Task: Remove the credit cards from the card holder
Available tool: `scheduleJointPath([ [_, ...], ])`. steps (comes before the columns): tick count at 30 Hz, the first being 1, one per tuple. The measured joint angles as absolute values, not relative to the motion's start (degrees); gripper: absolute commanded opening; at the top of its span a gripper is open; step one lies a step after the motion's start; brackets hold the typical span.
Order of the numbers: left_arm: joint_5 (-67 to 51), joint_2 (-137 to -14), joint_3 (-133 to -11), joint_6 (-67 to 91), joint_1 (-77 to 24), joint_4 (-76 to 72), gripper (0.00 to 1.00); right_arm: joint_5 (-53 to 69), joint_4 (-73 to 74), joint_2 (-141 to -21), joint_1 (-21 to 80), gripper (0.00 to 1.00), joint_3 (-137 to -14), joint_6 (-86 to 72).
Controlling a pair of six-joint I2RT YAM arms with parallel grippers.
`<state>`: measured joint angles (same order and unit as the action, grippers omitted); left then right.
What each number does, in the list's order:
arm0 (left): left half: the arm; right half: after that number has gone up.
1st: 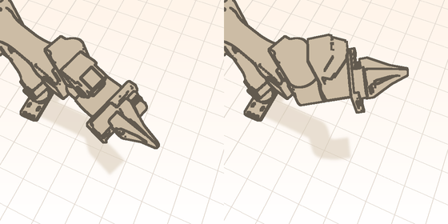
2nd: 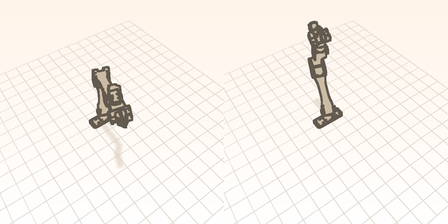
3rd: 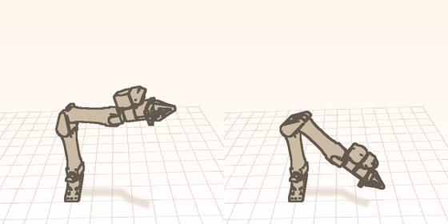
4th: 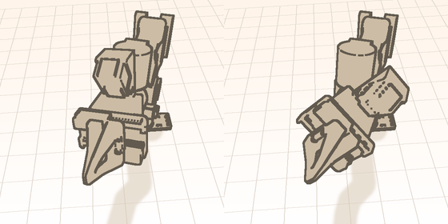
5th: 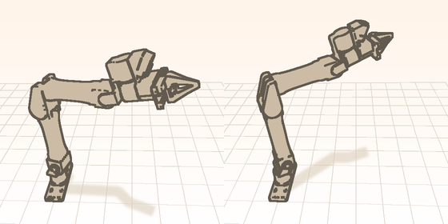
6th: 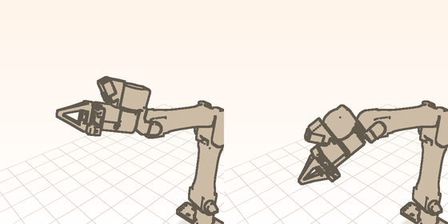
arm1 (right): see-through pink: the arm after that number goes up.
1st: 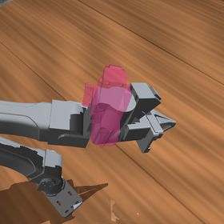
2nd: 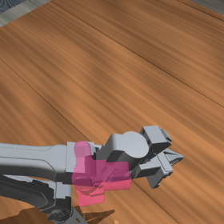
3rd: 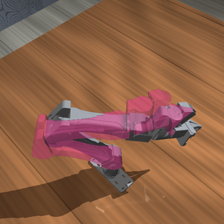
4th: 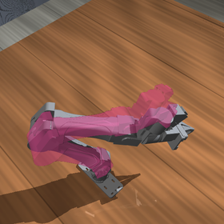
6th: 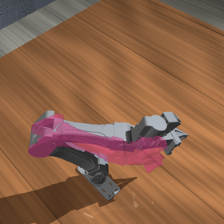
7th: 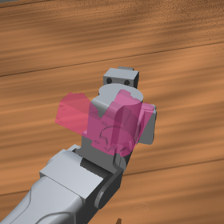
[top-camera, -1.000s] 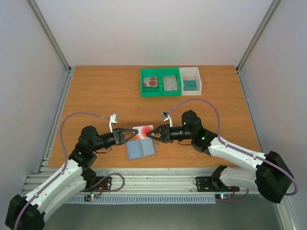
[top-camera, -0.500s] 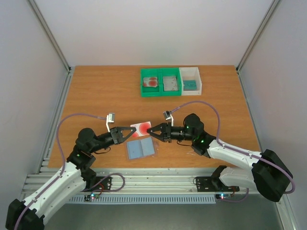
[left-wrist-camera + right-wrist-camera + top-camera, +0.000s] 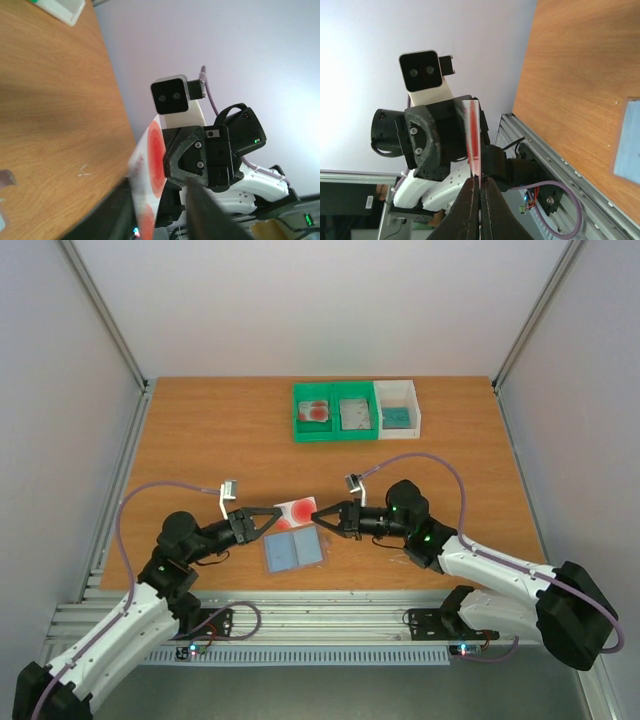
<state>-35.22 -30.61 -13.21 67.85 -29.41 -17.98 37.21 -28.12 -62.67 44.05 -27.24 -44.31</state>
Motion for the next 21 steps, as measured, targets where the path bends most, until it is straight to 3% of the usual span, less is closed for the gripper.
scheduleJointPath([
  [2, -34.72, -29.54, -13.37, 66.48, -29.30, -15.81, 0.63, 36.86, -25.19, -62.28, 44.01, 0.01, -28.21, -42.63],
  [8, -32.05, -27.42, -17.10, 60.73, -29.26, -2.85, 0.98, 33.76, -13.52, -60.45, 43.90, 0.01, -33.34, -35.53],
  [21, -23.64, -29.98, -26.11, 45.45, -29.26, 20.80, 0.99, 26.22, 4.78, -68.05, 38.20, 0.01, -47.31, -21.71],
])
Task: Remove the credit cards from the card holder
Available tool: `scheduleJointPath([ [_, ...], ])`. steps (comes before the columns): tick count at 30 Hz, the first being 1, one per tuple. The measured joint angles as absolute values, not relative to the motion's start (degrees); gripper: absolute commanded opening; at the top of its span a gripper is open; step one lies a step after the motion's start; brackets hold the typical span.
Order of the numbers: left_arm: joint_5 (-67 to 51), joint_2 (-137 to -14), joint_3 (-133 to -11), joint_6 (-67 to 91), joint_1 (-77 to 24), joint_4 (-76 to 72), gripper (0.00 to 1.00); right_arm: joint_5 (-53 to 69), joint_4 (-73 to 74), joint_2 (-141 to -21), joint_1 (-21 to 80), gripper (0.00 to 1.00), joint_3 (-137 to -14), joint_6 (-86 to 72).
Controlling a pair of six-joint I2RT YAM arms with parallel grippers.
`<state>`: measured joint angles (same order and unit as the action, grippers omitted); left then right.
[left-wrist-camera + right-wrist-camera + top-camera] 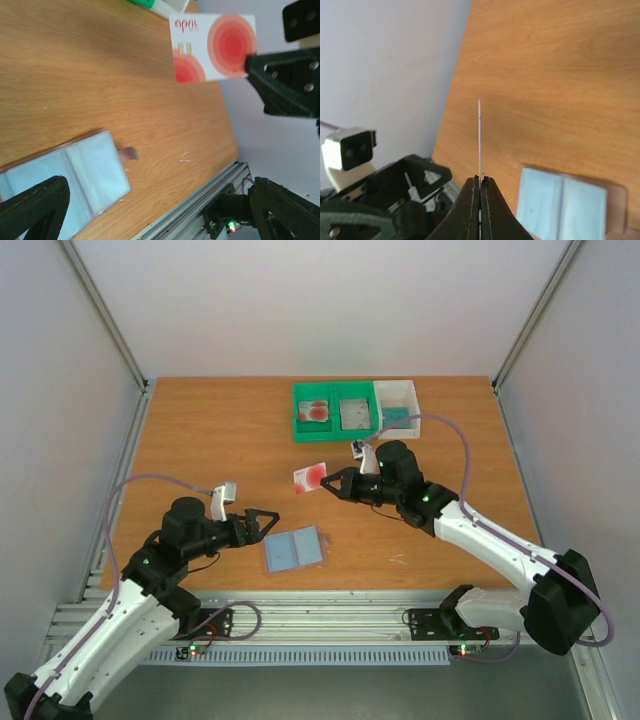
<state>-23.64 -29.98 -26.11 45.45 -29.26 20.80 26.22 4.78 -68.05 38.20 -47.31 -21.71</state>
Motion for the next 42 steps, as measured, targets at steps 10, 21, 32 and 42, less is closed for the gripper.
scheduleJointPath([
  [10, -21.63, -33.93, -26.06, 42.39, -29.26, 23.97, 0.99, 23.88, 7.44, -81.91, 30.06, 0.01, -56.16, -16.86],
  [21, -20.10, -37.71, -24.18, 42.35, -29.26, 24.01, 0.99, 19.44, 12.58, -97.03, 25.26, 0.01, -72.49, -10.55],
  [32, -18.63, -40.14, -23.92, 42.26, -29.26, 24.40, 0.99, 17.63, 17.06, -113.40, 24.32, 0.01, -91.44, -7.03],
  [42, -18.52, -40.10, -23.55, 42.17, -29.26, 24.40, 0.99, 18.39, 21.39, -126.82, 24.32, 0.01, -105.45, -6.48],
])
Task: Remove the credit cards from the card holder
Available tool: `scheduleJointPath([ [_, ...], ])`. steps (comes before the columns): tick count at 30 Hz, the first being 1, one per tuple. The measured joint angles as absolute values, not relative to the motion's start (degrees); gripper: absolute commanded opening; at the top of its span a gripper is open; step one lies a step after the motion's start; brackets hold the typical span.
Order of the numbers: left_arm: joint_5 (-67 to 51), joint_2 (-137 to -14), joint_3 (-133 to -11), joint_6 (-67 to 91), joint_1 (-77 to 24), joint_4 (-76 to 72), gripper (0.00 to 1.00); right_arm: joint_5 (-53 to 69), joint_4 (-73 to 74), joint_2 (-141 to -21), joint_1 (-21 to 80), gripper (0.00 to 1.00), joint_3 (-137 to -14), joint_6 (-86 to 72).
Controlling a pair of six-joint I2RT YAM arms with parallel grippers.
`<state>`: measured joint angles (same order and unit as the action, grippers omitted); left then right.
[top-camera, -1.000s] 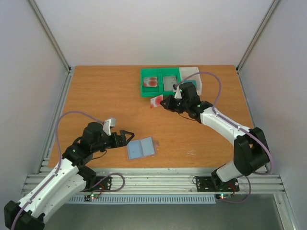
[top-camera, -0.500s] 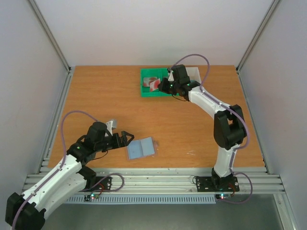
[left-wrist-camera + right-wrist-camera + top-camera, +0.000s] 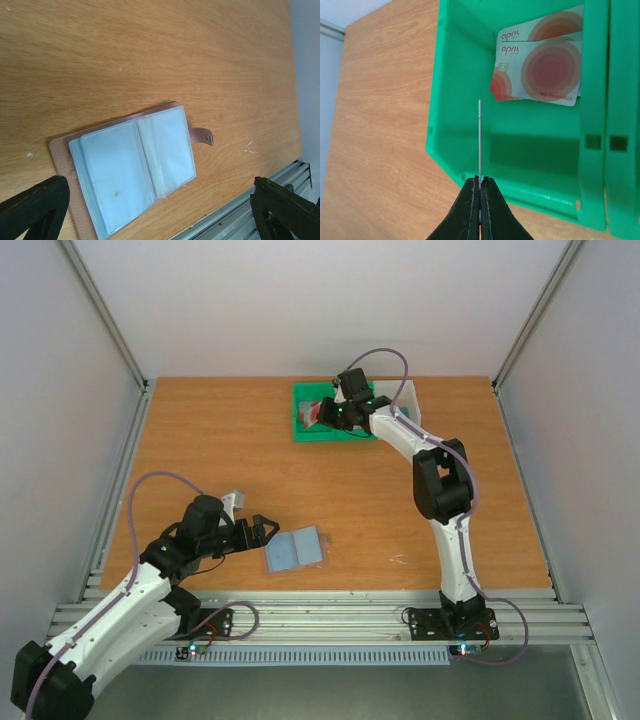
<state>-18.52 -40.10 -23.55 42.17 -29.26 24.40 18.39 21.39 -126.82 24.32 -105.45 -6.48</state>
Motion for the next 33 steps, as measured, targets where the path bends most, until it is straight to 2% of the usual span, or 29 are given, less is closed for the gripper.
scheduleJointPath([
  [15, -17.52, -40.51, -23.55, 42.11, -29.26, 24.47, 0.99, 17.28, 30.39, -139.98, 24.32, 0.04, -124.44, -6.50],
  [29, -17.78, -44.58, -23.57, 43.07, -29.26, 24.77, 0.98, 14.72, 38.63, -145.77, 24.32, 0.20, -134.56, -5.17],
  [33, -18.41, -46.15, -23.68, 43.18, -29.26, 25.17, 0.97, 13.76, 41.25, -145.77, 24.32, 0.29, -135.74, -4.71],
])
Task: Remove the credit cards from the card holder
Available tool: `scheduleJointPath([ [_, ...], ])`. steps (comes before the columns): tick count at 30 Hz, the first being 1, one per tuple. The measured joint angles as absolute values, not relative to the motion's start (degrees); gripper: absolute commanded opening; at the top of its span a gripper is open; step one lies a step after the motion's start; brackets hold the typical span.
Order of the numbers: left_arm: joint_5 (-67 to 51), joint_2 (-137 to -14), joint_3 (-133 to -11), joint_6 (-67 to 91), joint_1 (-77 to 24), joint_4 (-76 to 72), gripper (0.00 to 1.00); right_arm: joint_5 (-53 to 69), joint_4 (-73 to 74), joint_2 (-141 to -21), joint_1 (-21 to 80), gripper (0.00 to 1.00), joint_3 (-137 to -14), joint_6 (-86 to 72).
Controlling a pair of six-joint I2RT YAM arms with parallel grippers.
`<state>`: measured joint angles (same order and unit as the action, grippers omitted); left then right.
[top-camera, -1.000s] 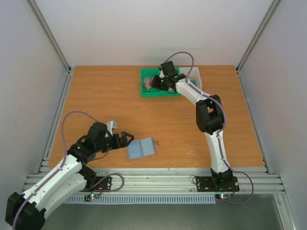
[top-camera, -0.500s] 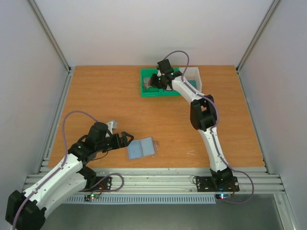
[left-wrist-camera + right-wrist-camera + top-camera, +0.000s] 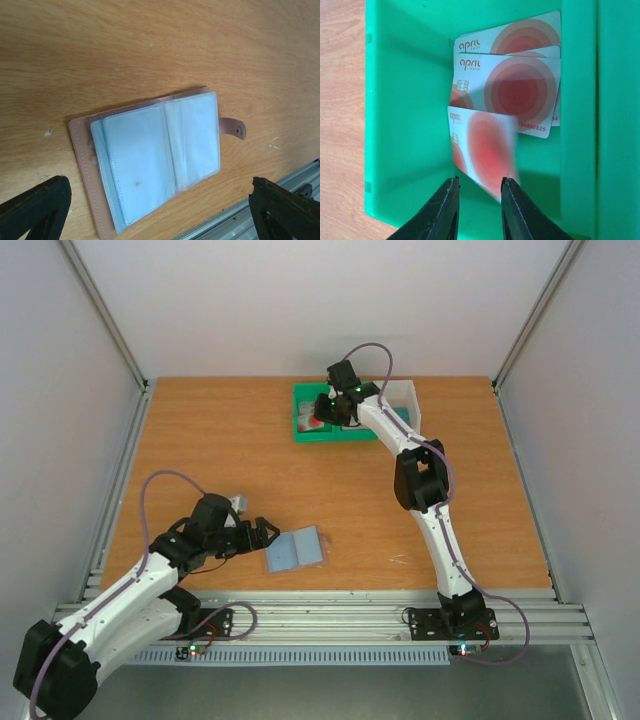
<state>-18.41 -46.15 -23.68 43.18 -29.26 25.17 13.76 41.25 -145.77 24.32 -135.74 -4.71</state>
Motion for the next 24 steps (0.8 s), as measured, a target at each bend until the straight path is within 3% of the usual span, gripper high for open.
scheduleJointPath([
  [5, -18.70, -47.70, -24.73, 43.18, -29.26, 27.31, 0.93, 13.56, 44.99, -144.77, 24.32, 0.38, -135.92, -4.19],
  [14, -20.62, -48.05, -24.73, 44.88, -29.26, 27.64, 0.81, 14.22, 52.69, -136.64, 24.91, 0.39, -133.05, -2.94],
  [24, -21.26, -49.25, -23.94, 46.61, -29.26, 26.79, 0.71, 18.06, 46.11, -110.08, 27.83, 0.38, -102.39, -2.72],
])
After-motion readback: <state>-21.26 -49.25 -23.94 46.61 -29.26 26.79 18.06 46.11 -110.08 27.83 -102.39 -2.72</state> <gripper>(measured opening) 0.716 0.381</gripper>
